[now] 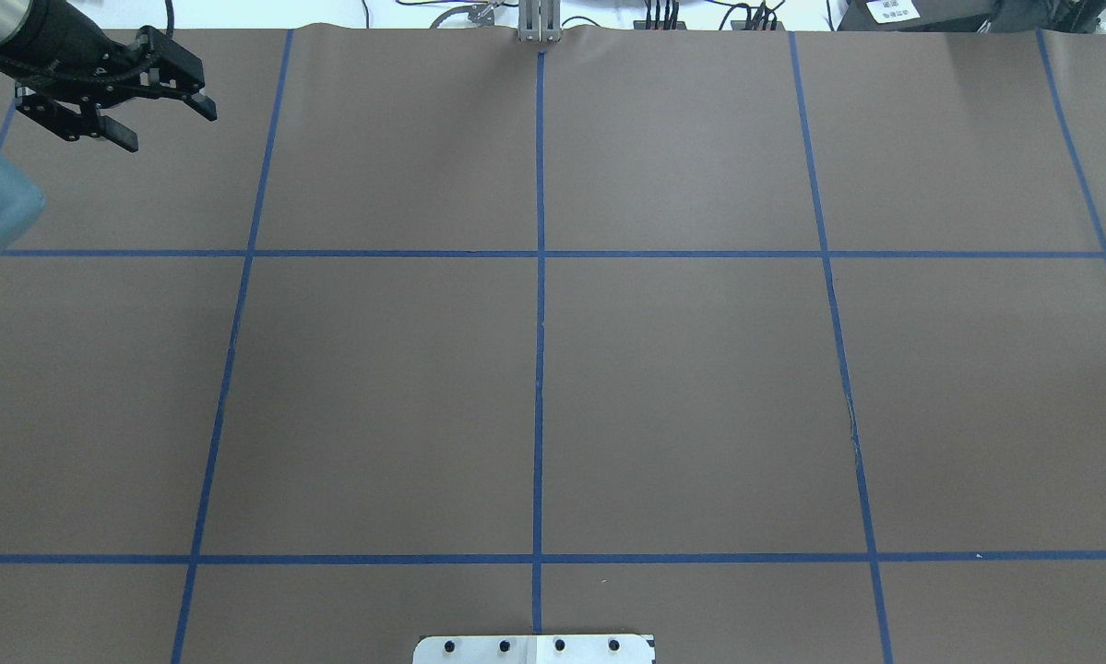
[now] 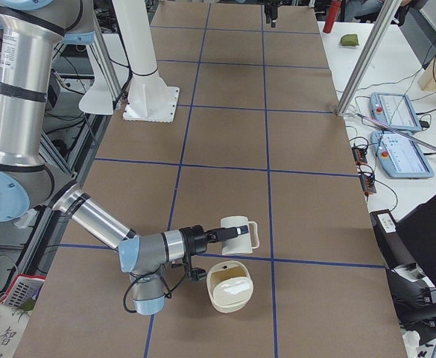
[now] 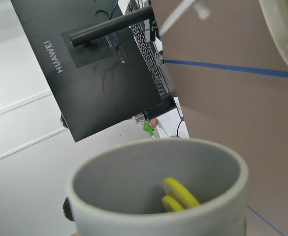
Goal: Left arm hands cup to right arm to dump lemon
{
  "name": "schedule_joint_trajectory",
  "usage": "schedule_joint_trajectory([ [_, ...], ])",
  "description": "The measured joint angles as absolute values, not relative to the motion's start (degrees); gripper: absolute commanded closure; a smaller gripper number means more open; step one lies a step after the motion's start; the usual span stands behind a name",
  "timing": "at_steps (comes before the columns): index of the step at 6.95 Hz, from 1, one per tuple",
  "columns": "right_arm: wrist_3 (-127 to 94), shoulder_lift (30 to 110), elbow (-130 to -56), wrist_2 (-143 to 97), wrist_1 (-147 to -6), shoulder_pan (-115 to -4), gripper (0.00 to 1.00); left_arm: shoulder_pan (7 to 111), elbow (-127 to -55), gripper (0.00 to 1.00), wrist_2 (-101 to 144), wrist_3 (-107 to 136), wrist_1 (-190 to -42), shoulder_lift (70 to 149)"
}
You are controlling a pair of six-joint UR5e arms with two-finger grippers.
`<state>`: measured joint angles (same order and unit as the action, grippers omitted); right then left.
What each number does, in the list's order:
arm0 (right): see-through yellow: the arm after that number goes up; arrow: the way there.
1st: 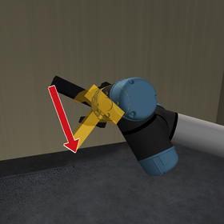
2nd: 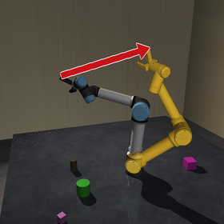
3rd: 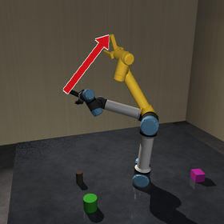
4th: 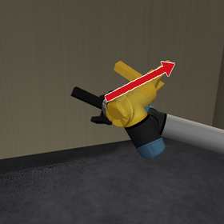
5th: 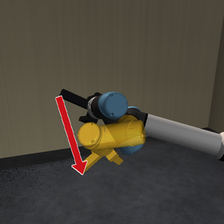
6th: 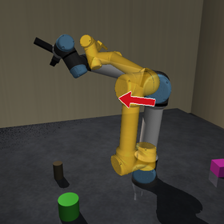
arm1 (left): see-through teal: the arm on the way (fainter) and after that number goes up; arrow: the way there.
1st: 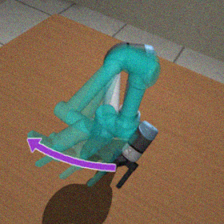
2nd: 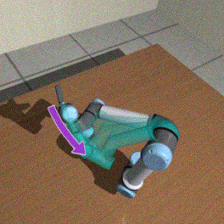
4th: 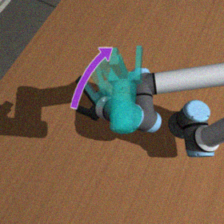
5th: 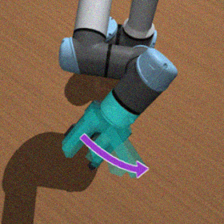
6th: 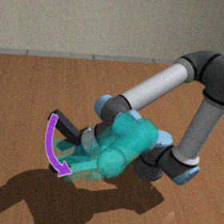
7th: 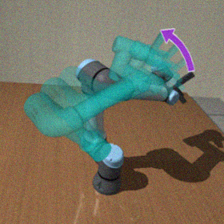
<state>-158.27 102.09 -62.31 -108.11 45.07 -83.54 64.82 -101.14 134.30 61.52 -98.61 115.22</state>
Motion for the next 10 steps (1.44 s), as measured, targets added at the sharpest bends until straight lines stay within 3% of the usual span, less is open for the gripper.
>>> schedule_joint_trajectory([
  [10, -171.9, 102.4, -60.6, -107.5, 46.9, -85.4, 1.00, 64.7, -102.0, 0.00, 131.2, 61.5, -98.4, 116.4],
])
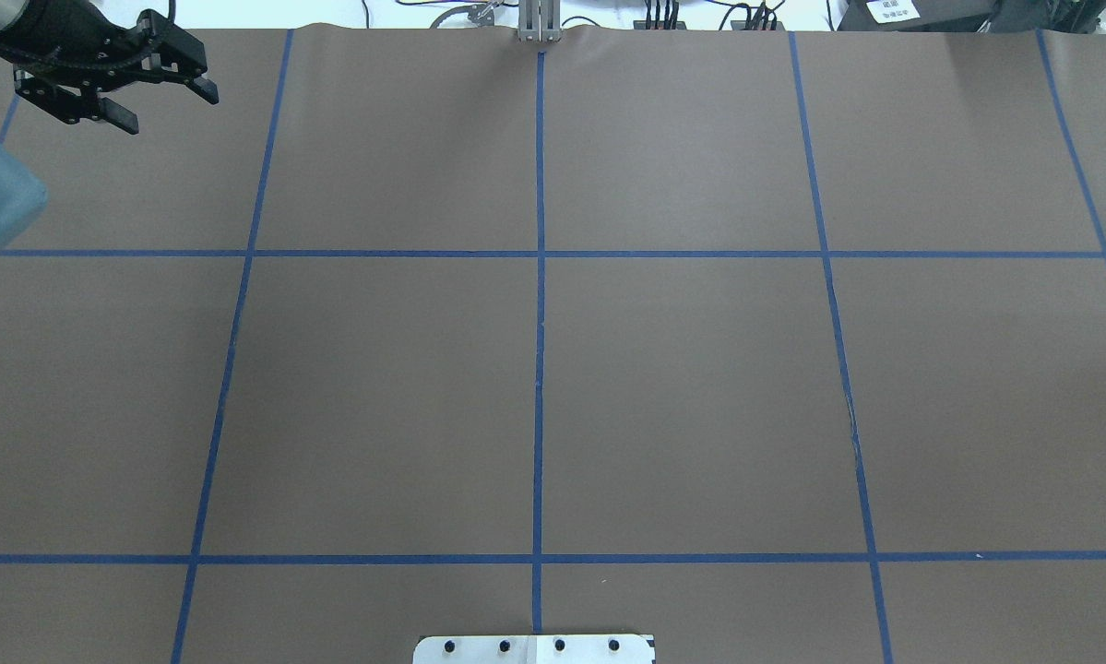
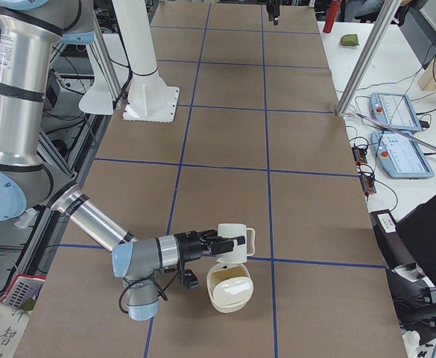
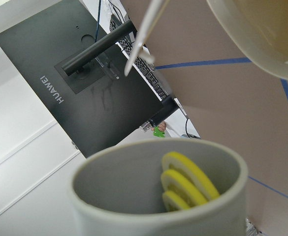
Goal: Left arm hands cup to right arm to dump lemon
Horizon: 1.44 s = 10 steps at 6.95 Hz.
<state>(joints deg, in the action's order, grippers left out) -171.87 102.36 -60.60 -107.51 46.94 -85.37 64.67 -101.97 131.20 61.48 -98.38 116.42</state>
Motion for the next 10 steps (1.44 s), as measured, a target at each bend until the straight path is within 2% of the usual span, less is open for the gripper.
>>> schedule_joint_trajectory([
  [6, -180.7, 102.1, -57.7, -107.3, 52.5, -85.4, 1.00, 64.3, -103.7, 0.00, 128.5, 60.3, -93.7, 119.0],
  [10, -175.5, 100.9, -57.5, -107.2, 52.5, -85.4, 1.00, 64.3, -103.9, 0.00, 128.4, 60.3, -91.1, 120.9],
])
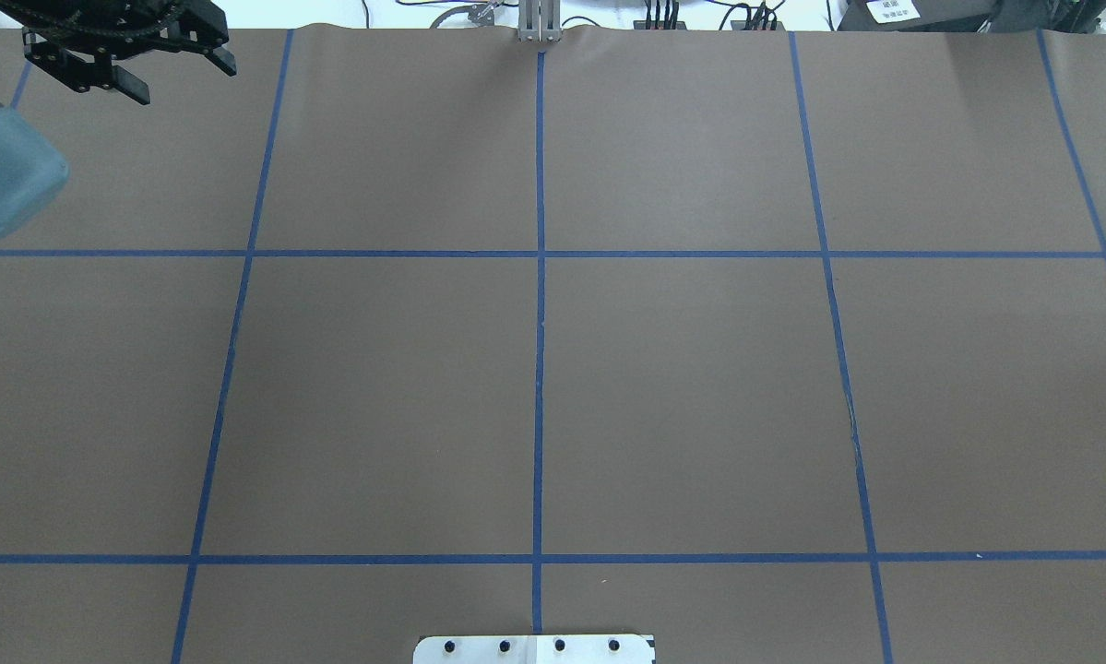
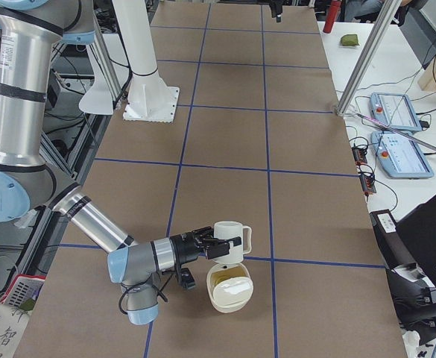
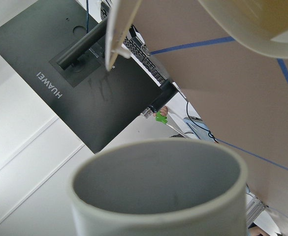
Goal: Left arm hands cup to right arm to dump lemon
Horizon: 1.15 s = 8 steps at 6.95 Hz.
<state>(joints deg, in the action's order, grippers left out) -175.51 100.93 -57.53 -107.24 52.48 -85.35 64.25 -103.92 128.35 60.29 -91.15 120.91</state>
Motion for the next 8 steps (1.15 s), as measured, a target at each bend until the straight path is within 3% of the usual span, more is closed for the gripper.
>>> schedule_joint_trajectory([
  [8, -117.5, 100.5, -57.8, -112.7, 51.1, -85.2, 1.00, 63.5, -103.9, 0.00, 128.4, 60.4, -90.8, 121.0],
])
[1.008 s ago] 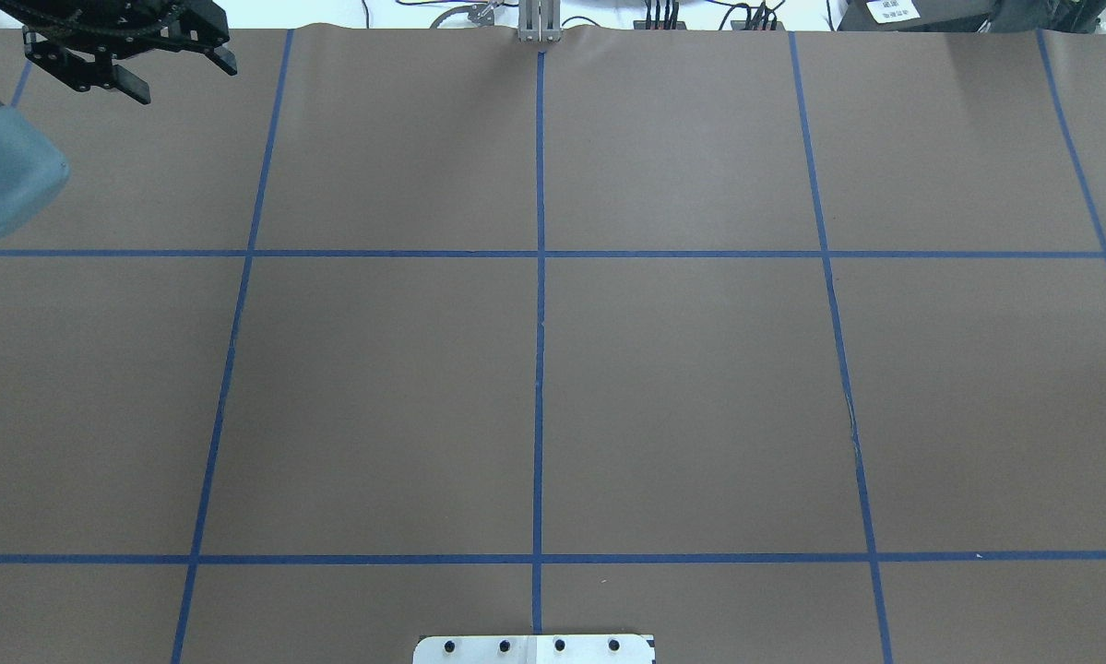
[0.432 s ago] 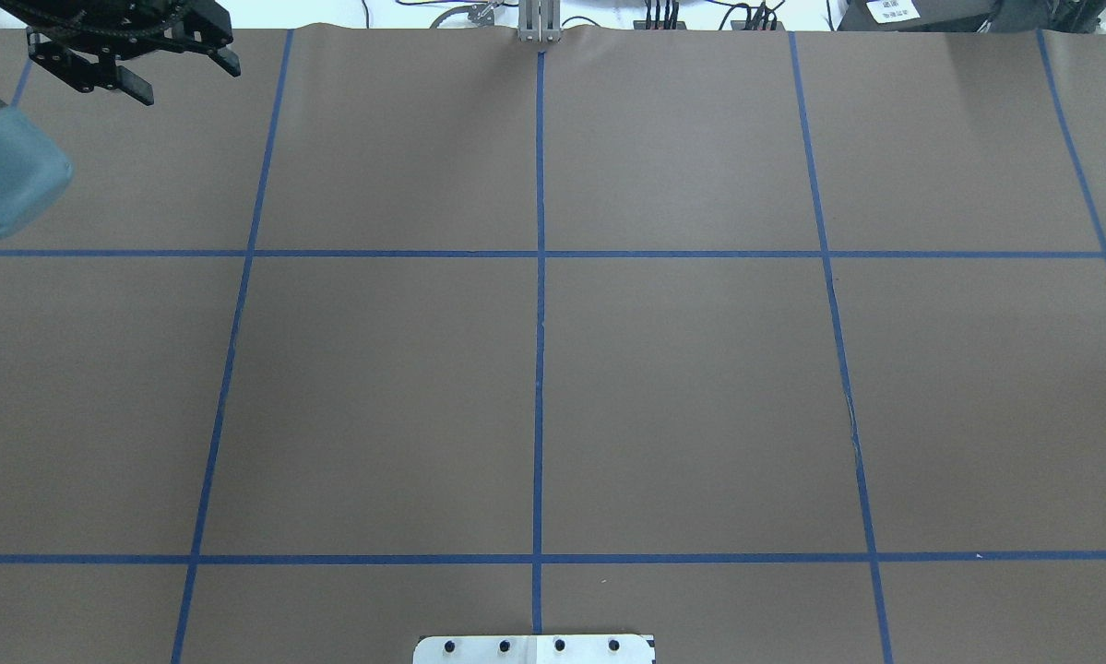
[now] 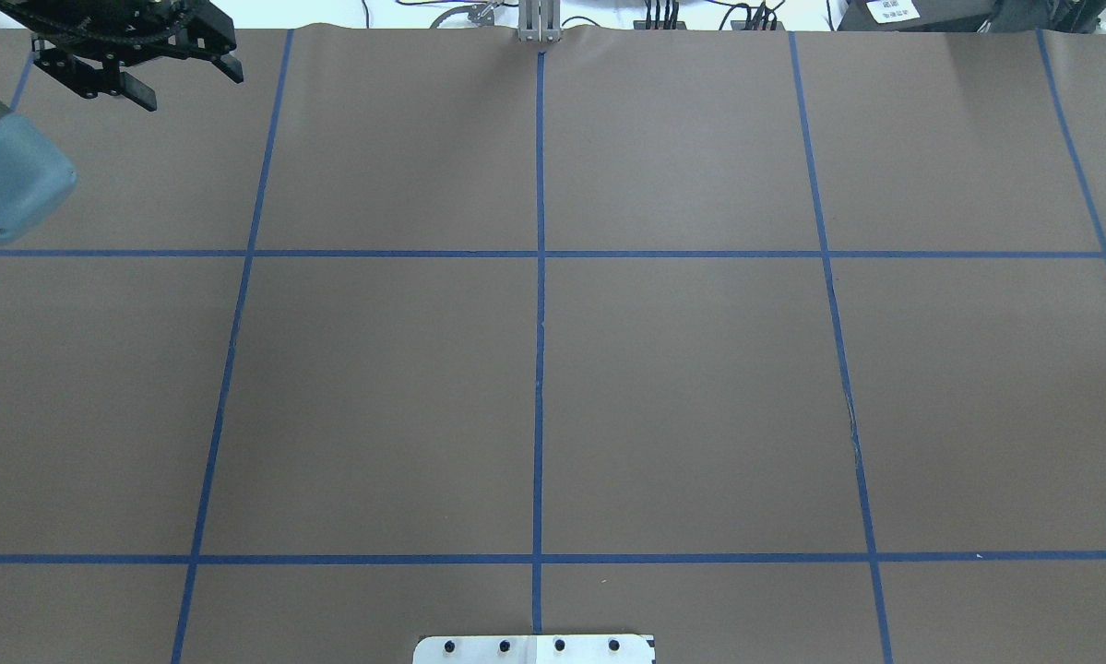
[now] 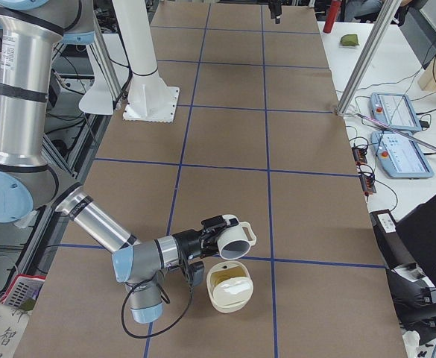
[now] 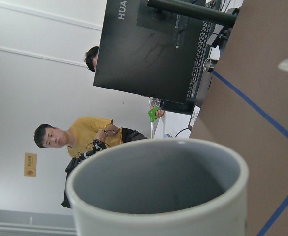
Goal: Left arm hands cup to right arm to dump lemon
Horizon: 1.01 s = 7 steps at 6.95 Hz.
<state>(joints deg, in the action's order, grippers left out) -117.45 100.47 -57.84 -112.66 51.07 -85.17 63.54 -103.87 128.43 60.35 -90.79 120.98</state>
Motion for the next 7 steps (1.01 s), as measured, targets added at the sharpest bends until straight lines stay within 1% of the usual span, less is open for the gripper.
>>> schedule_joint_trajectory([
  [3, -93.6, 100.5, -58.8, -114.1, 45.0, -85.2, 1.00, 61.9, -103.0, 0.00, 128.5, 60.3, -90.8, 120.6],
  [5, -78.7, 100.7, -62.7, -114.1, 36.3, -85.2, 1.00, 61.6, -102.4, 0.00, 128.6, 60.3, -90.9, 120.5],
  [7, -67.1, 99.9, -68.5, -113.3, 25.2, -85.2, 1.00, 61.5, -101.3, 0.00, 128.6, 60.3, -91.1, 120.6],
])
